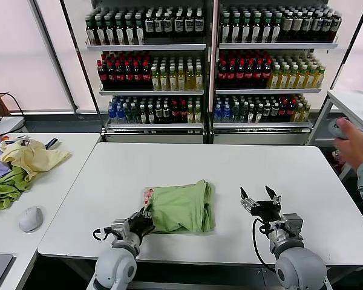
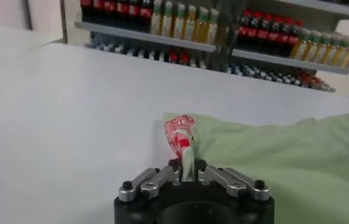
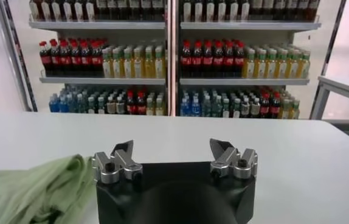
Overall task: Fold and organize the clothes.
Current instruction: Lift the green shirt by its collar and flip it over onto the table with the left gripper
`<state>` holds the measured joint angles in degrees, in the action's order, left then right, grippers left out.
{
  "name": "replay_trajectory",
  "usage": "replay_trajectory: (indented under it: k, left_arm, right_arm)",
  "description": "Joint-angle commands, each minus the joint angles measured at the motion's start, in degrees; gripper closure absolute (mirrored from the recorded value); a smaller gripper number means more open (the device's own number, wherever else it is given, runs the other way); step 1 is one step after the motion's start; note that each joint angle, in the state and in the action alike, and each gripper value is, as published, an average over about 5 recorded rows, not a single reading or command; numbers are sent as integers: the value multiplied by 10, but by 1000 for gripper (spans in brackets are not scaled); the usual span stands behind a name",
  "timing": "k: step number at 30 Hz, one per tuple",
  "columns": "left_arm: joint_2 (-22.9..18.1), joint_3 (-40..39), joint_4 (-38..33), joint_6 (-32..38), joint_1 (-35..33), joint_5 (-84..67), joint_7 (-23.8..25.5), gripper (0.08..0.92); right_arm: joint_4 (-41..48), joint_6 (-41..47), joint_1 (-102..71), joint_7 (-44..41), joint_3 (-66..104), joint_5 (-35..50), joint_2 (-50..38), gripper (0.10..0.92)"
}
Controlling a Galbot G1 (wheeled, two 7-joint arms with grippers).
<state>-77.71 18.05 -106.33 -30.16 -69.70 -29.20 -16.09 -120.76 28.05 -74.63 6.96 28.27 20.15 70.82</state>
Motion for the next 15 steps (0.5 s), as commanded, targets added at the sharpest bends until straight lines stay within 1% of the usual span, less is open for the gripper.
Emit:
replay_trajectory:
  k: [1,4,8,10,12,15]
  left_arm:
    - [26,137,-57,6,-6,-185,-2,857]
    - [50,207,-78,-2,-11,-227,1,879]
    - [86,306,-106,-17,-16,-278,3,879]
    - [104,342,-129,-25,-20,-294,3,879]
    - [114,357,-157,-30,-23,-299,3,879]
    - [109,335,-205,-32,-23,-288,2,879]
  right_arm:
    - [-1,0,2,0,-1,1,-1,203]
    - [-1,0,4,0,-3,3,-2,203]
    - [0,-1,8,-1,-7,4,-1,203]
    - [0,-1,9,-1,-9,4,-1,203]
    - [-1,-1,10,-1,-12,4,1,203]
    - [-4,-1,8,-1,-14,3,3,203]
